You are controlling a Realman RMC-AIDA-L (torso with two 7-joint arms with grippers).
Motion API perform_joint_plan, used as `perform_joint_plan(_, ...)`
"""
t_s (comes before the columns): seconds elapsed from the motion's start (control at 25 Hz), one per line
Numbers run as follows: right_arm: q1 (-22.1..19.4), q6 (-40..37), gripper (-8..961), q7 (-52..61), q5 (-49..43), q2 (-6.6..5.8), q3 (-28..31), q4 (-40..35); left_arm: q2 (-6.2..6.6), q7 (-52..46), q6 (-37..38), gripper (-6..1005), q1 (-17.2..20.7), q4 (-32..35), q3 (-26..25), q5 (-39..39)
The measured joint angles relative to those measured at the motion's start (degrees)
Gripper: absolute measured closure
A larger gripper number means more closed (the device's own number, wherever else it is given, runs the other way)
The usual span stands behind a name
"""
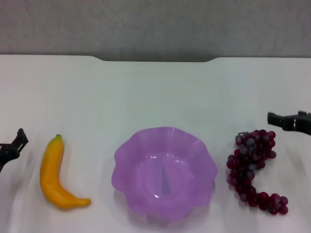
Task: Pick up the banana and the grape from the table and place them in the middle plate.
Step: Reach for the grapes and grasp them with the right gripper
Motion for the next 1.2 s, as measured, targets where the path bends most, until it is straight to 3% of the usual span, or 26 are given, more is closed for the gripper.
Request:
perform_joint_plan(0.16,3.1,20.6,66,-8.2,0.8,5.59,11.9,3.4,-0.02,0.0,0.0,106,-0.2,0.0,0.2,0.0)
perform_joint_plan(0.24,5.3,26.5,66,-10.9,1.3,6.72,15.0,2.9,-0.06,0.0,0.0,106,-0.4,0.0,0.3,0.0)
perform_joint_plan(0.32,7.6,29.7,66,-11.8,2.1,6.68,15.7,1.1,-0.07,0.0,0.0,106,-0.6,0.0,0.3,0.0)
perform_joint_plan(0.52,10.6,27.6,67,-12.5,2.6,6.79,13.8,-6.1,-0.15,0.0,-0.1,105,-0.7,-0.2,0.4,0.0)
perform_joint_plan(1.2,13.2,13.7,69,-13.6,5.4,6.79,10.8,-17.8,-0.27,0.2,-1.5,105,-1.4,-0.4,0.5,0.6)
